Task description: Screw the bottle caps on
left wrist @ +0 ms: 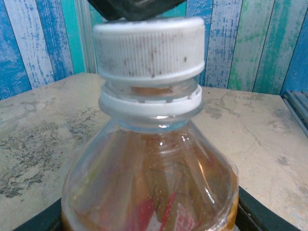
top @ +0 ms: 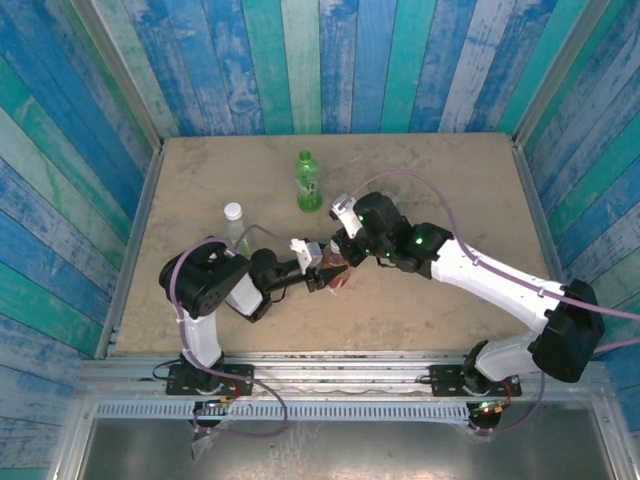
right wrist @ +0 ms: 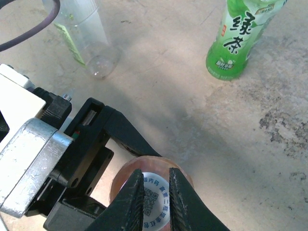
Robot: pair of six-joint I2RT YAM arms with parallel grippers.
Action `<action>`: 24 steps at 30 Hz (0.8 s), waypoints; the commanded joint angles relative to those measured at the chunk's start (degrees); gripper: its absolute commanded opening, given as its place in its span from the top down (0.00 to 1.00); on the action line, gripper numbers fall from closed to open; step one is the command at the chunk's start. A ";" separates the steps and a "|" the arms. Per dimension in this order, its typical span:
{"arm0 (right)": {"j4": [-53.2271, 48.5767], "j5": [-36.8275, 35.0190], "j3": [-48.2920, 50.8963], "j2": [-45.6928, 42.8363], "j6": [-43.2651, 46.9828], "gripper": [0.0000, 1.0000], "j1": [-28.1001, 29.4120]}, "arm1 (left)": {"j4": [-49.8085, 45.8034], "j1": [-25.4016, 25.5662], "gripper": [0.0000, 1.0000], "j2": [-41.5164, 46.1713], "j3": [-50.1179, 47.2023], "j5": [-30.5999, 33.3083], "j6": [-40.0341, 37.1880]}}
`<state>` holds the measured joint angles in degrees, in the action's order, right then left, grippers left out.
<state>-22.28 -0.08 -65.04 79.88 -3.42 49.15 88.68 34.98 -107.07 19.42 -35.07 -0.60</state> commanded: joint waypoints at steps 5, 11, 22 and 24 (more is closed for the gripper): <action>-8.69 2.19 -2.17 -3.14 -0.18 0.78 -0.40 | -0.65 0.18 0.46 -0.29 -1.58 -1.99 -0.03; -4.13 2.88 -1.00 -4.60 -1.49 0.78 -0.63 | -0.28 0.17 0.46 -1.04 -1.18 -2.43 0.60; -4.17 4.18 -0.99 -0.46 -1.30 0.78 -1.13 | -1.05 0.17 0.46 -0.95 -0.79 -2.74 0.60; -4.43 4.46 -0.43 0.16 -1.36 0.79 -1.42 | -0.97 0.17 0.46 -0.89 -0.79 -2.78 0.60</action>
<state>-26.52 3.44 -66.30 79.02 -4.29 48.34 89.14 34.98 -107.07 19.09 -36.10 -0.21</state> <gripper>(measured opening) 0.211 0.584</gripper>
